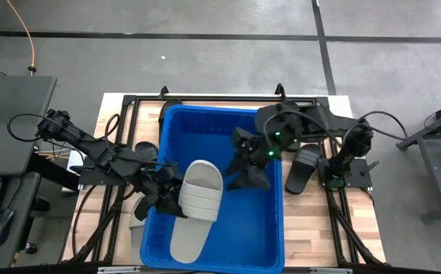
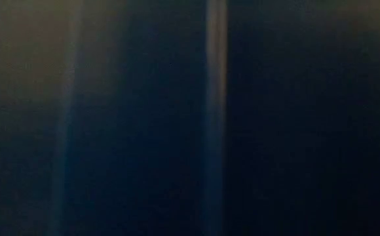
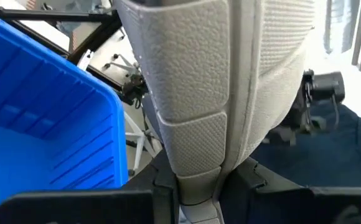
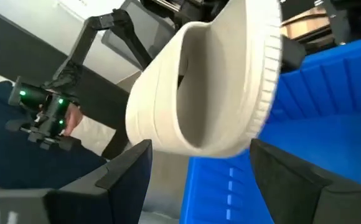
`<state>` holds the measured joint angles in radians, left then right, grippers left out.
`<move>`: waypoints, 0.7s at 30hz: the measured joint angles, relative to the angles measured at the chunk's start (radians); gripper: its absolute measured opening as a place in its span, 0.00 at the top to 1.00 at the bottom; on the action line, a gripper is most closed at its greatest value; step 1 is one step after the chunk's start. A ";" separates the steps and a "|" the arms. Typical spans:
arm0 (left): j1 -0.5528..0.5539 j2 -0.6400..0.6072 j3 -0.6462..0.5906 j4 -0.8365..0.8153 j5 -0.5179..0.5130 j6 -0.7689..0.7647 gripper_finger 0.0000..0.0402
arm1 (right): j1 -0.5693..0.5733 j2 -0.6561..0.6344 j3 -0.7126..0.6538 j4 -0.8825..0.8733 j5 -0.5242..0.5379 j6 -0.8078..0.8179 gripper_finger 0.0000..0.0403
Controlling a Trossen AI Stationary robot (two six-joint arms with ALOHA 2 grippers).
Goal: Pick and place slides into bin
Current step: Put the gray slider into the blue bin
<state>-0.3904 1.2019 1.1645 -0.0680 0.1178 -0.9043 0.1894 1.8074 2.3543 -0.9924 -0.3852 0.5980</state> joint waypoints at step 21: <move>-0.041 0.014 -0.001 0.015 -0.024 0.014 0.85 | -0.064 0.067 0.000 0.021 0.003 -0.042 0.36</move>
<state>-0.4316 1.2163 1.1637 -0.0531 0.0941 -0.8904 0.1257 1.8748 2.3539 -0.9710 -0.3818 0.5561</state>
